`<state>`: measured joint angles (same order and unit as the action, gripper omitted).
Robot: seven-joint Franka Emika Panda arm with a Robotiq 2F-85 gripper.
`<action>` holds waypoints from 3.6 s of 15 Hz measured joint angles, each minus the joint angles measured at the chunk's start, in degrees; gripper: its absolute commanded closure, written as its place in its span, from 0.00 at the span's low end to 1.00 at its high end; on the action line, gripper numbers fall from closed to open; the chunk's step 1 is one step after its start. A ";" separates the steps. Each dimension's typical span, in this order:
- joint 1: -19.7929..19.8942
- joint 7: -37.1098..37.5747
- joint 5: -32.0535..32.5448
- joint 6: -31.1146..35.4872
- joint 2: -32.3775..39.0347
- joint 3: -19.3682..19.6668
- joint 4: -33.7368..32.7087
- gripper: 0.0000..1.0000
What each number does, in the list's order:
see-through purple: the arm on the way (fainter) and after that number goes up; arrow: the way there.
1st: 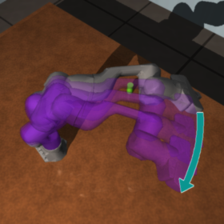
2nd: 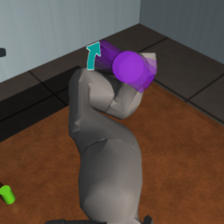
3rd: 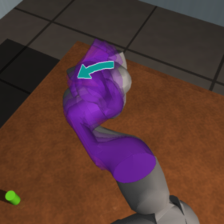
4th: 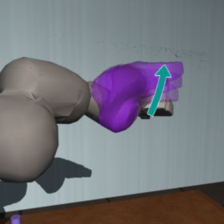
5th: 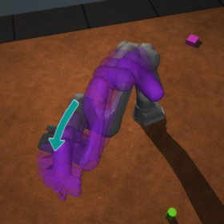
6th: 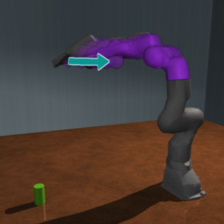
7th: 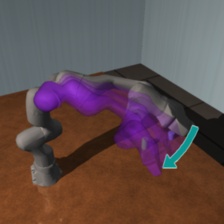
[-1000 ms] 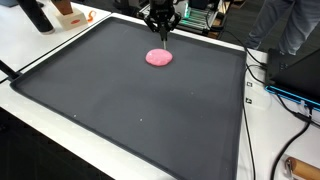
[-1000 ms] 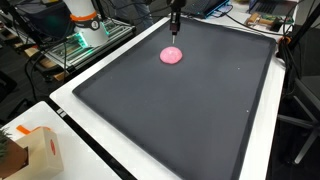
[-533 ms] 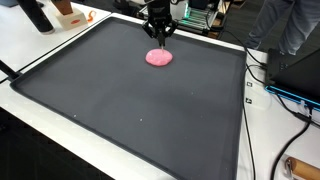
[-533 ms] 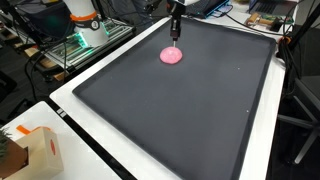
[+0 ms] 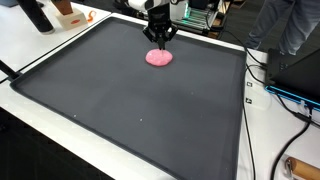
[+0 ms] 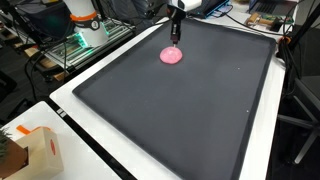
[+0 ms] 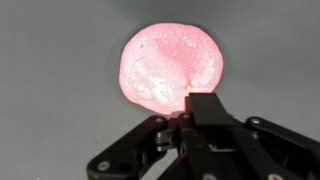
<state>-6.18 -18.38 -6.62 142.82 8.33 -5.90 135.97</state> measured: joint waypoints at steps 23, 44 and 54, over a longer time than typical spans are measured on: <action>0.01 0.00 0.56 1.68 2.07 -0.53 0.09 0.97; 0.38 0.25 0.66 -1.72 -2.69 -0.87 -0.11 0.97; 0.38 1.59 1.50 -11.57 -10.61 -0.82 -2.59 0.97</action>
<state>-5.81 -16.79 -5.12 131.25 -2.28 -6.73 133.38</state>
